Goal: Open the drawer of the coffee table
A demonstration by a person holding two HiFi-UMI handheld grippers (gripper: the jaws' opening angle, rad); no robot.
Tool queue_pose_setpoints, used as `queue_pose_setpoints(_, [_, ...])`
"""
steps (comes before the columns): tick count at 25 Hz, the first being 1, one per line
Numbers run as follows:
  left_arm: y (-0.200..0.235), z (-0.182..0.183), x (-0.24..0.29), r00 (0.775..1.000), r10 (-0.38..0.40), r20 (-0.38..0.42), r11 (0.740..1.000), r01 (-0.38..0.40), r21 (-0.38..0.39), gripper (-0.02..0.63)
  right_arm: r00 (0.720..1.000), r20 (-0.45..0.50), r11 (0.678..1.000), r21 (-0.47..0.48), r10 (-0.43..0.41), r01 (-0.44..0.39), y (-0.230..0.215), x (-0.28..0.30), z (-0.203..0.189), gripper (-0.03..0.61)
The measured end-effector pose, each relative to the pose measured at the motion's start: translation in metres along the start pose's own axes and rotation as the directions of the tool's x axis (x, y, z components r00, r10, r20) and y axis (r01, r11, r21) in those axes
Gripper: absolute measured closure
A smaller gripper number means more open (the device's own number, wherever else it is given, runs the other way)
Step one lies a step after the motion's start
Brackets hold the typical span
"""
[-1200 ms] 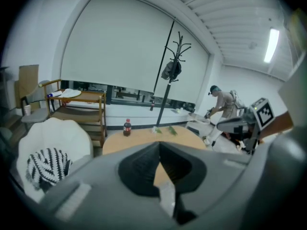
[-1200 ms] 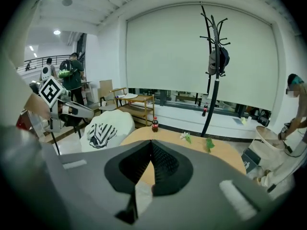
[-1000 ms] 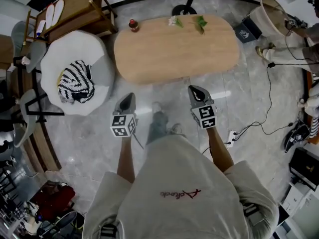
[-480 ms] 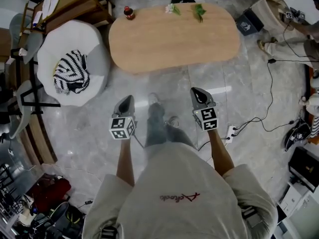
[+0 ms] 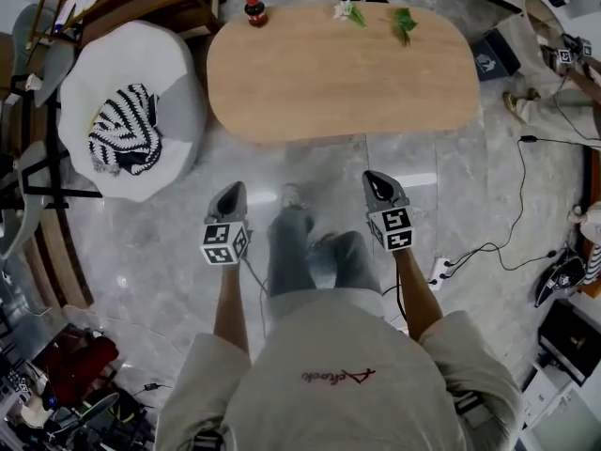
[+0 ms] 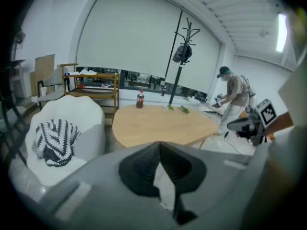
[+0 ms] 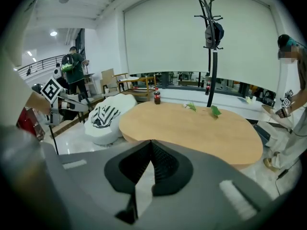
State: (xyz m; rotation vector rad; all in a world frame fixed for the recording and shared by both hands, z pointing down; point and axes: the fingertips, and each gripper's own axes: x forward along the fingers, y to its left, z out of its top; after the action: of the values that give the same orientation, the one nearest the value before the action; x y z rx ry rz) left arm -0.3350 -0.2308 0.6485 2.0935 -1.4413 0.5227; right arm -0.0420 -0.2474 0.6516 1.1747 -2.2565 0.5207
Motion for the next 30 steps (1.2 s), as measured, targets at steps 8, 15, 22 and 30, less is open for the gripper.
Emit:
queue_pose_setpoints(8, [0.070,-0.106,0.096,0.999,0.034,0.006,0.999,-0.034,-0.005,0.614,0.999,-0.013,0.999,-0.008,-0.033,0.033,-0.040,0.114,-0.105,0.574])
queue_pose_setpoints(15, [0.111,-0.198,0.182,0.999,0.037,0.034,0.999,-0.037,0.003,0.614,0.995,-0.009,0.995,-0.011,-0.104,0.103,-0.090,0.195,-0.202,0.574])
queue_pose_setpoints(22, [0.144,-0.262,0.250,0.996,0.032,0.087,0.999,-0.034,0.028,0.614,0.987,0.059,0.989,-0.001,-0.150,0.150,-0.134,0.259,-0.272,0.574])
queue_pose_setpoints(30, [0.130,-0.274,0.307,0.980,-0.011,0.201,0.997,-0.004,0.072,0.614,0.976,0.208,0.998,0.030,-0.063,0.058,-0.150,0.302,-0.292,0.574])
